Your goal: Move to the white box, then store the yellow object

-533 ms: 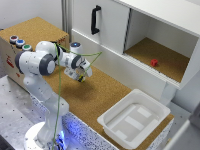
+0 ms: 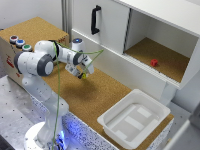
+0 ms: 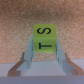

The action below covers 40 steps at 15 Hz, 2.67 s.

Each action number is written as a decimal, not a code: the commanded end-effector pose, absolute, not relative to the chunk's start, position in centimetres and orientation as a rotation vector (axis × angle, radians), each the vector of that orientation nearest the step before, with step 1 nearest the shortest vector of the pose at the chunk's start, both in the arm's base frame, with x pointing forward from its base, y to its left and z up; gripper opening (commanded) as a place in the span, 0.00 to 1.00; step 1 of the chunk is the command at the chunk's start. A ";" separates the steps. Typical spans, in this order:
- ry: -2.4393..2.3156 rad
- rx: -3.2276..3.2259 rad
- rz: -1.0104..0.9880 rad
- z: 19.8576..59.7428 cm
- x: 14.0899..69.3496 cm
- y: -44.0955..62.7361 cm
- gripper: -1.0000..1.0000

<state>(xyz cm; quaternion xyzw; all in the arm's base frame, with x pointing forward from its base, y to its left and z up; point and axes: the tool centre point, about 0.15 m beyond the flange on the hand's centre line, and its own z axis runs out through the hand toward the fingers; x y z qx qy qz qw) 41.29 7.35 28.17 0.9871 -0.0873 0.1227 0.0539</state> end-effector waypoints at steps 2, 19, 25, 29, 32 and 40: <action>-0.156 3.011 0.501 31.1 40.3 -0.9 0.00; -0.308 2.921 0.502 32.1 43.7 -26.9 0.00; -0.155 2.983 0.548 31.8 45.2 -36.4 0.00; -0.107 3.002 0.535 30.8 44.2 -42.0 0.00; -0.083 2.987 0.489 29.0 43.1 -45.6 0.00; -0.153 3.094 0.381 23.2 40.7 -49.9 0.00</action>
